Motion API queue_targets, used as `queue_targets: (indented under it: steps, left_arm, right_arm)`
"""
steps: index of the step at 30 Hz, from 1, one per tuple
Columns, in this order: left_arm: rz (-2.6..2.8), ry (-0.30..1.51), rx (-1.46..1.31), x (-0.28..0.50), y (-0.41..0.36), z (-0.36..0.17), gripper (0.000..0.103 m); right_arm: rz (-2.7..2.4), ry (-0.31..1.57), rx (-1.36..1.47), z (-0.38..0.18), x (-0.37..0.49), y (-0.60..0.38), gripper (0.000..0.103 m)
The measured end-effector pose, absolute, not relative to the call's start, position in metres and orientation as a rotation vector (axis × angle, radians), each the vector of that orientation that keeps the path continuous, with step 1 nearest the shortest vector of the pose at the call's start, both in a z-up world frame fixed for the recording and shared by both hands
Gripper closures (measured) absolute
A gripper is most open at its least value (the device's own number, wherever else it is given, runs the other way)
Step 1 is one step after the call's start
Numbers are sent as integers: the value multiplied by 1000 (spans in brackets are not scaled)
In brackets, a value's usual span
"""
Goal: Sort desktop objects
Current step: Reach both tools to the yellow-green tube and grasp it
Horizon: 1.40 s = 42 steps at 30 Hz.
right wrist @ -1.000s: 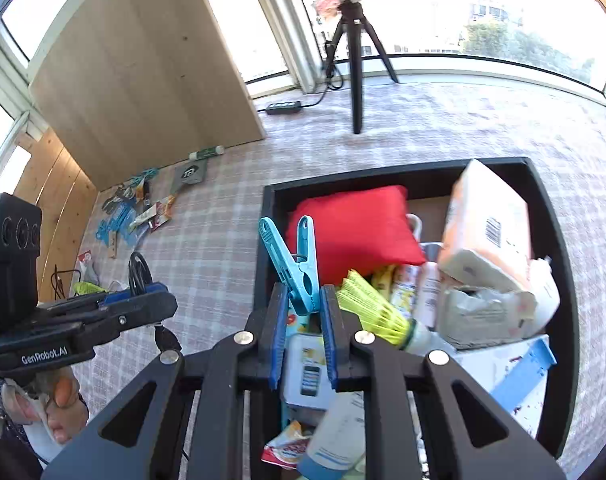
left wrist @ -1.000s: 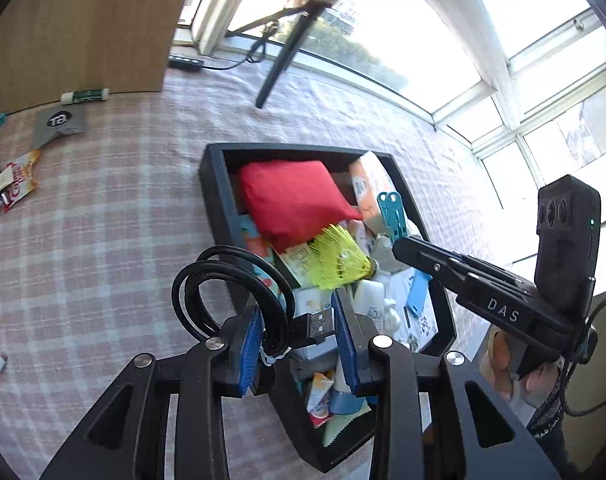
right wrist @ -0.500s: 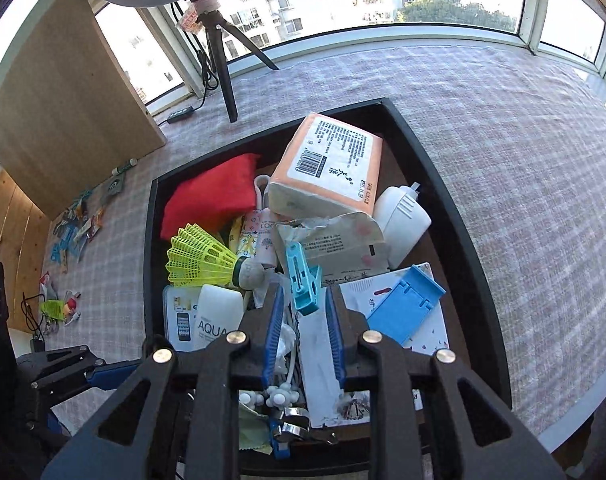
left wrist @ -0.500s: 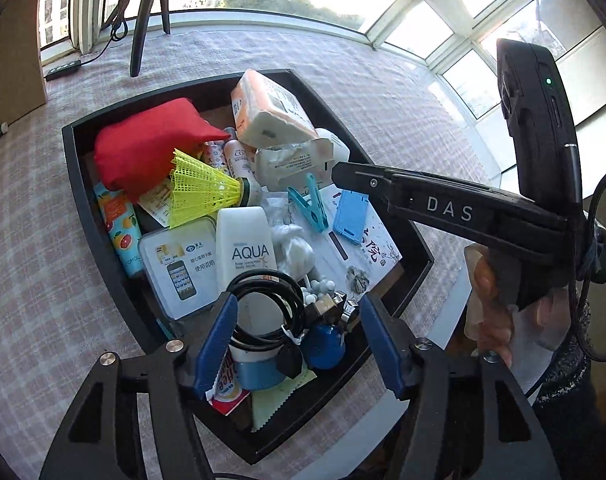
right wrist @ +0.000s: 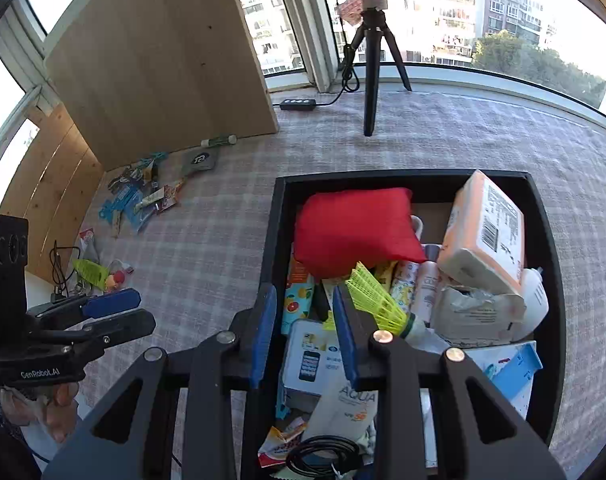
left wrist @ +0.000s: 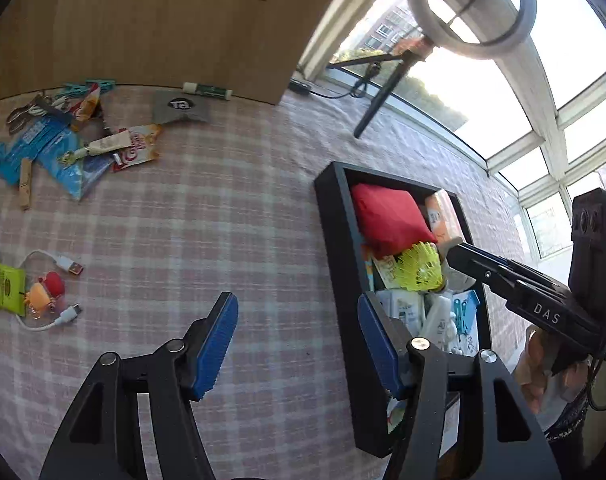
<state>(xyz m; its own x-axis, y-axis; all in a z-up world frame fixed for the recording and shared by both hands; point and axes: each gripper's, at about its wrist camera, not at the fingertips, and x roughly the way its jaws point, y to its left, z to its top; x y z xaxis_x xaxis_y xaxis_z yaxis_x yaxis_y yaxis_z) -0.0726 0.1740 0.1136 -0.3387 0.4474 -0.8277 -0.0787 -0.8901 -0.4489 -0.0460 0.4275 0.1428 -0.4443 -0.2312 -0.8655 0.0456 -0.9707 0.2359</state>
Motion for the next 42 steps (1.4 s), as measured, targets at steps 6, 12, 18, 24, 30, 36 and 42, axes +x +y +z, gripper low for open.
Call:
queue_targets:
  steps: [6, 12, 18, 24, 30, 36, 42]
  left_arm:
    - [2468, -769, -1629, -80, 53, 91, 44]
    - [2536, -1106, -1658, -75, -47, 61, 48]
    - [2512, -1316, -1677, -78, -96, 33, 48]
    - [2514, -1315, -1741, -74, -106, 19, 48]
    - [2531, -1369, -1773, -63, -119, 9, 49]
    - [2513, -1395, -1764, -60, -118, 2, 49]
    - [2426, -1471, -1727, -62, -116, -8, 53]
  right_arm:
    - [-2334, -123, 1510, 137, -91, 335, 74]
    - [-2081, 38, 1464, 121, -122, 225, 74]
    - [-1872, 120, 1463, 95, -130, 123, 77]
    - [-1754, 205, 1496, 61, -127, 53, 78]
    - [-1695, 242, 1546, 29, -136, 23, 81]
    - [-1655, 228, 1569, 15, -136, 13, 82]
    - [-1584, 182, 1598, 6, -127, 8, 83]
